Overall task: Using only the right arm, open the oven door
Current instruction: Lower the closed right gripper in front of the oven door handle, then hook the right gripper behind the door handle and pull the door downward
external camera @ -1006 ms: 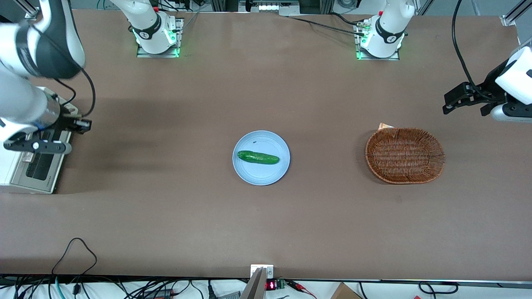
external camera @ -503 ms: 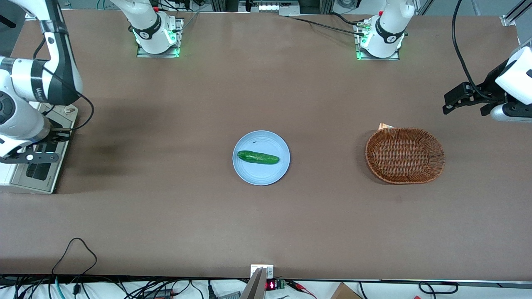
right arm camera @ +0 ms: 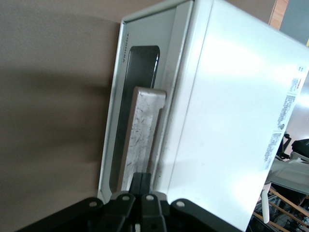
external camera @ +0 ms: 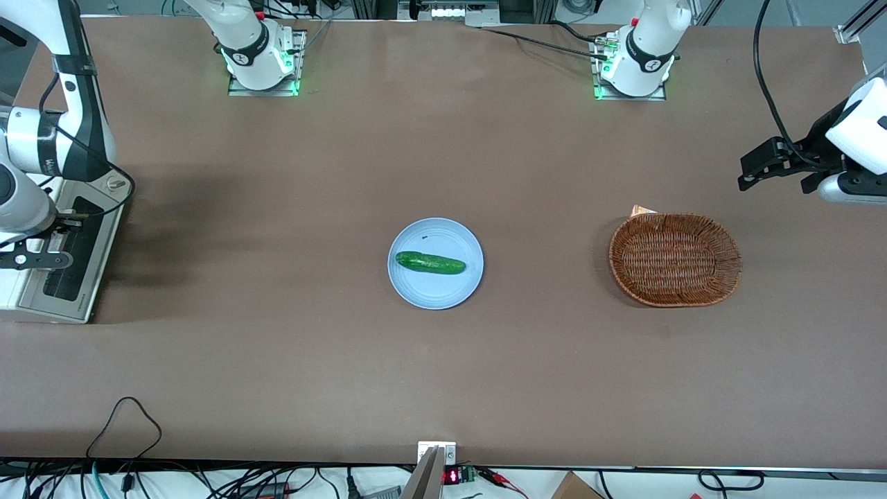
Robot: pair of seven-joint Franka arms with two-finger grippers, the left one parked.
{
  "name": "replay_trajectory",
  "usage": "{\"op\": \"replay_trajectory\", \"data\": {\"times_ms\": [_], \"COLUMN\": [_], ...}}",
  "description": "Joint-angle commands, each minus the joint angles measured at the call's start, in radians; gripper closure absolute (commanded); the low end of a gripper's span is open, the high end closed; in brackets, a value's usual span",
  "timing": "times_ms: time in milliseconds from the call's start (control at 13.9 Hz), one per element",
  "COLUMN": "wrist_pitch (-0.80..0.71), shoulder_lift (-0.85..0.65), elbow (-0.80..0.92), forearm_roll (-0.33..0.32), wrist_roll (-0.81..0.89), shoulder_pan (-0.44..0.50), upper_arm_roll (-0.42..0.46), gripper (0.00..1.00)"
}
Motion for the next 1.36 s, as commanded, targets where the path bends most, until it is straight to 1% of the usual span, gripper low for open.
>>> {"op": "replay_trajectory", "data": {"times_ms": [0,359,646,790,934,1293], "wrist_pitch": [0.039,0.084,0.105,0.14,0.188,0.203], "shoulder_lift": [-0.006,0.008,0.017,0.027,0.031,0.043], "elbow": [-0.025,-0.034,-0.039,-0.051,-0.076,-0.088], "forearm_roll": [-0.023,-0.023,-0.024,-0.024,-0.024,-0.012], "wrist_roll": [0.006,0.098,0.135,0.153,0.22,0.234], "shoulder_pan": [0.003,0.002,-0.003,-0.006,-0.004,-0.001], "upper_arm_roll": [-0.015,-0.015,-0.015,-0.015,-0.013,-0.006], "gripper": [1.0,1.0,1.0,1.0,1.0,1.0]}}
